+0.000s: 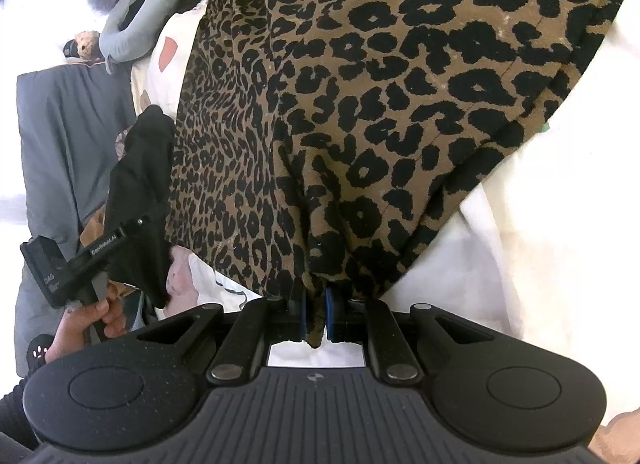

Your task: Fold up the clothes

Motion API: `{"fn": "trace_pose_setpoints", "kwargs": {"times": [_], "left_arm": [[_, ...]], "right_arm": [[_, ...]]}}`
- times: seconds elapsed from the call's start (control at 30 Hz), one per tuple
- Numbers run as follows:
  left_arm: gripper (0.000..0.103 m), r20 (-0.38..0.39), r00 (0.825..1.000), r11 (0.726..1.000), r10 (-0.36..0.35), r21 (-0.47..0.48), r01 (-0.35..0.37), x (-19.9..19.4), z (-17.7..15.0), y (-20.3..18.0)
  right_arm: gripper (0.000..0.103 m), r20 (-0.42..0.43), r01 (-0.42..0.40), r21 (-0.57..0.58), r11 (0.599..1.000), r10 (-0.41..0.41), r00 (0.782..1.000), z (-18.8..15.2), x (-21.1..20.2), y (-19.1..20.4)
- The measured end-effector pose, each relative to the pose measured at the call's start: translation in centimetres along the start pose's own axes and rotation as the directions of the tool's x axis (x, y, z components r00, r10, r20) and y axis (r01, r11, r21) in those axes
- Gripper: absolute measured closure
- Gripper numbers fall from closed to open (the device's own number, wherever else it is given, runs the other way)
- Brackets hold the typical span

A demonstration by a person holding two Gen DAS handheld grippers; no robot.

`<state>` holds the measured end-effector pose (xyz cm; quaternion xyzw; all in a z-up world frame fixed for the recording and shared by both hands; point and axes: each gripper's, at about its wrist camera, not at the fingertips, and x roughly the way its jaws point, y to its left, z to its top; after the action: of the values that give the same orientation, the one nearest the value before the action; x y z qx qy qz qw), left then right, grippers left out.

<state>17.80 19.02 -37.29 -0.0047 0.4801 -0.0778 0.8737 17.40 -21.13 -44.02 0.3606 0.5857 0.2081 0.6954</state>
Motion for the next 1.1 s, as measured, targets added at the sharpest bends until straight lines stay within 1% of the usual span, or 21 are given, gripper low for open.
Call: {"fn": "trace_pose_setpoints", "kwargs": {"times": [0.07, 0.17, 0.3, 0.37, 0.5, 0.57, 0.73, 0.77, 0.8, 0.83, 0.9, 0.93, 1.1], "left_arm": [[0.043, -0.002, 0.999, 0.999, 0.036, -0.015, -0.036, 0.2, -0.2, 1.0], [0.045, -0.028, 0.998, 0.997, 0.051, -0.054, -0.053, 1.0, -1.0, 2.1], [0.051, -0.056, 0.998, 0.987, 0.033, -0.153, -0.041, 1.8, -2.1, 3.5], [0.055, -0.05, 0.999, 0.98, 0.019, -0.196, -0.029, 1.9, -2.5, 4.2], [0.056, -0.028, 0.999, 0.965, -0.016, -0.262, 0.008, 1.9, -3.0, 5.2], [0.062, -0.018, 0.999, 0.959, -0.033, -0.282, 0.027, 2.0, -3.2, 5.5], [0.071, -0.008, 0.999, 0.962, -0.045, -0.27, 0.042, 2.6, -3.4, 5.5], [0.075, -0.011, 0.999, 0.963, -0.05, -0.265, 0.045, 2.6, -3.3, 5.4], [0.082, -0.016, 0.998, 0.964, -0.059, -0.259, 0.053, 2.5, -3.2, 5.4], [0.096, -0.021, 0.997, 0.965, -0.068, -0.253, 0.06, 2.5, -3.0, 5.4], [0.097, -0.029, 0.996, 0.969, -0.08, -0.236, 0.071, 2.3, -2.7, 5.3], [0.097, -0.025, 0.997, 0.974, -0.072, -0.215, 0.065, 2.0, -2.5, 5.0], [0.098, 0.012, 0.999, 0.983, -0.045, -0.177, 0.047, 0.4, -1.1, 4.6]], "right_arm": [[0.096, 0.0, 0.003, -0.004, 1.0, -0.003, 1.0, 0.0, 0.0, 0.0], [0.096, -0.001, 0.007, -0.009, 1.0, -0.007, 1.0, -0.1, -0.1, -0.1], [0.096, -0.001, 0.014, -0.015, 1.0, -0.014, 1.0, -0.1, -0.1, 0.0], [0.096, -0.002, 0.017, -0.017, 1.0, -0.017, 1.0, -0.1, -0.1, 0.0], [0.096, -0.003, 0.021, -0.021, 1.0, -0.021, 1.0, -0.1, 0.0, 0.1], [0.096, -0.004, 0.023, -0.022, 0.999, -0.023, 1.0, -0.1, 0.0, 0.1], [0.096, -0.005, 0.029, -0.029, 0.999, -0.029, 1.0, -0.1, 0.1, 0.0], [0.096, -0.004, 0.033, -0.034, 0.999, -0.033, 0.999, -0.1, 0.1, 0.1], [0.096, -0.002, 0.038, -0.04, 0.998, -0.038, 0.999, -0.1, 0.1, 0.2], [0.096, 0.0, 0.044, -0.046, 0.998, -0.044, 0.999, -0.1, 0.1, 0.2], [0.096, -0.001, 0.048, -0.051, 0.998, -0.048, 0.999, -0.1, 0.2, 0.4], [0.096, -0.002, 0.047, -0.05, 0.998, -0.048, 0.999, -0.1, 0.2, 0.4], [0.096, -0.009, 0.036, -0.043, 0.998, -0.036, 0.999, 0.0, 0.1, 0.7]]}}
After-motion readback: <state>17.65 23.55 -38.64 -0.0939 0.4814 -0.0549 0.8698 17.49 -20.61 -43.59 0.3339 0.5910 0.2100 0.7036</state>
